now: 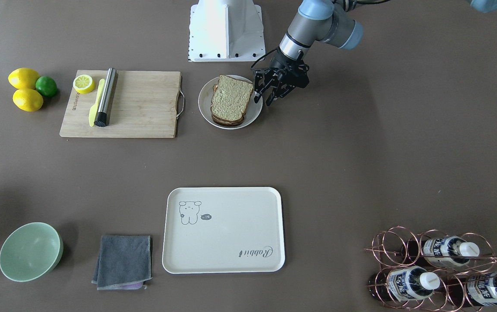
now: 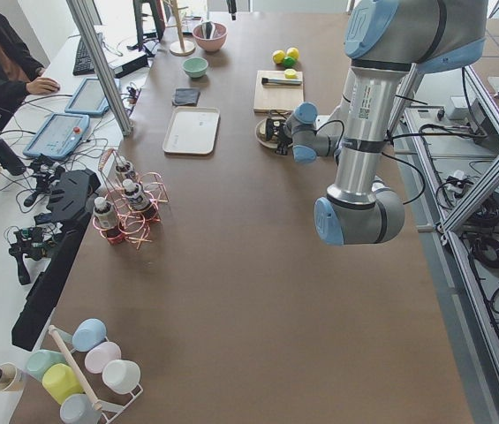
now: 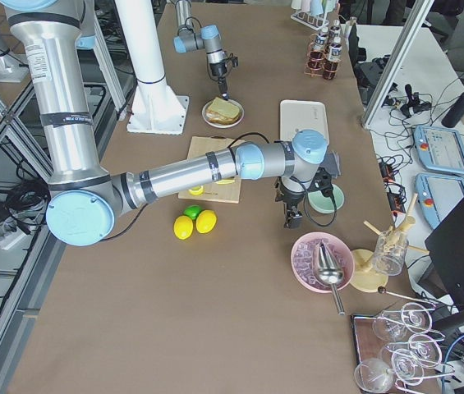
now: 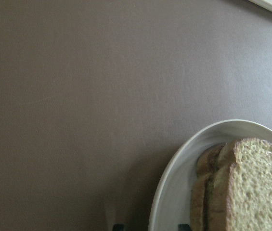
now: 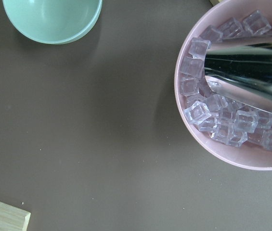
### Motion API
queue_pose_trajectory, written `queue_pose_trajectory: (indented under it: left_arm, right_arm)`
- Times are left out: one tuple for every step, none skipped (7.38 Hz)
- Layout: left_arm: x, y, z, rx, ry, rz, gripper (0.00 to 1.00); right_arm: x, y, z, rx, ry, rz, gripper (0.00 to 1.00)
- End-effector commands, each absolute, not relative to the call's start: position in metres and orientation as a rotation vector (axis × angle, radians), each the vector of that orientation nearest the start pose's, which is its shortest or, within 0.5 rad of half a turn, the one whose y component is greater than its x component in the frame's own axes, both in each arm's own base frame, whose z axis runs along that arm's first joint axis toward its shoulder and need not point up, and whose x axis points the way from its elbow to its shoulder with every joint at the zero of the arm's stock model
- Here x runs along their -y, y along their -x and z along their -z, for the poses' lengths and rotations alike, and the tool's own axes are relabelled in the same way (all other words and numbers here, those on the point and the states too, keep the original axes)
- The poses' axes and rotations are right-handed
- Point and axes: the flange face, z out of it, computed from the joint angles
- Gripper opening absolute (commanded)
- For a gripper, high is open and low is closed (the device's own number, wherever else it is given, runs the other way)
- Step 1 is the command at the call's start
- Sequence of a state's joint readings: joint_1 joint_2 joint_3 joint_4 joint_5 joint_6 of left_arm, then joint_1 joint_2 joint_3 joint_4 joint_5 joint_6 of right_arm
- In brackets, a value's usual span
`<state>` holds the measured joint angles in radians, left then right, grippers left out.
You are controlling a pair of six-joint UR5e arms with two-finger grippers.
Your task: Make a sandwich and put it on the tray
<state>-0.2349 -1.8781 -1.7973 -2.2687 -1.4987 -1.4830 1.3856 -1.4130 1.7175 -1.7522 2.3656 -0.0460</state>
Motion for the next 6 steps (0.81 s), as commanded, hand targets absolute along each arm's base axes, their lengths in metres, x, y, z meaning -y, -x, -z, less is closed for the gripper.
queue_pose_trajectory:
  left_arm:
    - [0.267, -0.548, -0.306, -1.210, -0.253, 0.161, 0.44]
    - [0.267, -0.549, -0.307, -1.208, -0.253, 0.161, 0.36]
    - [0.267, -0.551, -0.309, -1.204, -0.251, 0.160, 0.36]
    - [0.267, -0.552, -0.308, -1.204, -0.251, 0.160, 0.36]
    - [0.267, -0.552, -0.308, -1.204, -0.252, 0.159, 0.36]
    - [0.268, -0.553, -0.310, -1.200, -0.253, 0.160, 0.36]
  right_arm:
    - [0.548, 0.031, -0.522, 0.800, -0.033, 0.242, 1.00]
    - [0.547, 0.027, -0.526, 0.798, -0.031, 0.267, 1.00]
    - [0.545, 0.022, -0.530, 0.796, -0.019, 0.287, 1.00]
    - [0.545, 0.019, -0.532, 0.794, -0.016, 0.285, 1.00]
    - [0.544, 0.018, -0.533, 0.794, -0.015, 0.284, 1.00]
    - [0.544, 0.016, -0.536, 0.795, -0.021, 0.306, 1.00]
